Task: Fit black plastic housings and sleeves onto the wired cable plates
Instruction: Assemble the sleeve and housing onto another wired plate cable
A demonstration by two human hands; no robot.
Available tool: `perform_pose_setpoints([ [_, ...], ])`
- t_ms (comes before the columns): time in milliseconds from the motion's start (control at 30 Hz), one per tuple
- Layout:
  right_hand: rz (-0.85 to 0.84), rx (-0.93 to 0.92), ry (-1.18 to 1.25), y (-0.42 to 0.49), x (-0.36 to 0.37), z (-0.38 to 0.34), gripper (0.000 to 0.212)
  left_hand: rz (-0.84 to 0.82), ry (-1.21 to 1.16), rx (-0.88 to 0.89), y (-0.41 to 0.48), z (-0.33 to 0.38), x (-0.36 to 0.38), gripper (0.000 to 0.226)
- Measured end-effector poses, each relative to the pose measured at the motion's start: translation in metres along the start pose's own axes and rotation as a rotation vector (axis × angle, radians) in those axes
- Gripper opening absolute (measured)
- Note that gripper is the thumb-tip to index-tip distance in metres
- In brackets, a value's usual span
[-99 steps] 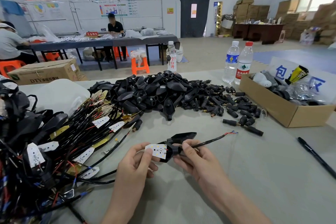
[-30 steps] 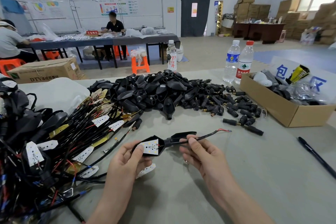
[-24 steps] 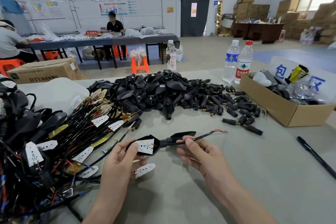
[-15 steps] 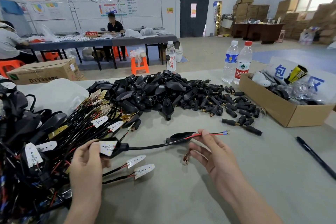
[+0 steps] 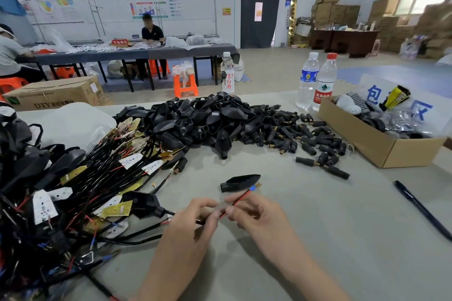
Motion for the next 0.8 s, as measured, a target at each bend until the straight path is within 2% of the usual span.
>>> perform_pose_setpoints([
  [67, -0.005, -0.063, -0.158, -0.002, 0.001, -0.002, 0.009, 0.050, -0.016, 0.030, 0.002, -0.001, -0.005, 0.006],
  [167, -0.025, -0.134, -0.368, -0.003, 0.000, -0.006, 0.015, 0.074, 0.009, 0.065, 0.003, 0.001, -0.006, 0.013],
  [233, 0.006, -0.172, -0.551, 0.001, -0.007, -0.006, 0.020, 0.111, -0.026, 0.014, 0.003, -0.002, -0.008, 0.009],
  [300, 0.110, -0.200, -0.695, 0.008, -0.023, -0.011, 0.022, 0.164, -0.095, -0.067, 0.003, -0.010, -0.009, 0.002],
  [367, 0.266, -0.279, -0.846, 0.016, -0.046, -0.018, 0.024, 0.197, -0.134, -0.097, 0.002, -0.016, -0.008, 0.012],
  [433, 0.397, -0.331, -1.024, 0.028, -0.069, -0.023, 0.030, 0.193, -0.163, -0.109, 0.003, -0.017, -0.009, 0.013],
  [467, 0.428, -0.296, -1.105, 0.036, -0.083, -0.022, 0.034, 0.180, -0.175, -0.117, 0.002, -0.017, -0.009, 0.012],
  [533, 0.418, -0.087, -1.258, 0.054, -0.111, -0.008, 0.044, 0.168, -0.192, -0.117, 0.002, -0.017, -0.008, 0.014],
  [600, 0.318, 0.175, -1.412, 0.067, -0.139, 0.012, 0.051, 0.165, -0.195, -0.110, 0.002, -0.017, -0.009, 0.015],
  [667, 0.203, 0.343, -1.508, 0.073, -0.158, 0.026, 0.050, 0.166, -0.215, -0.114, 0.001, -0.017, -0.010, 0.012],
  [800, 0.196, 0.296, -1.629, 0.080, -0.170, 0.026, 0.036, 0.200, -0.231, -0.129, 0.001, -0.018, -0.008, 0.022],
])
Point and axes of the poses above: each hand's wrist, its own y-axis towards the middle knuckle, its own x-axis out of the palm, z = x × y, the point moved 4 cm from there along y, towards the middle knuckle, and after that the axes turned 2 degrees about -z, right-handed, at the moved point
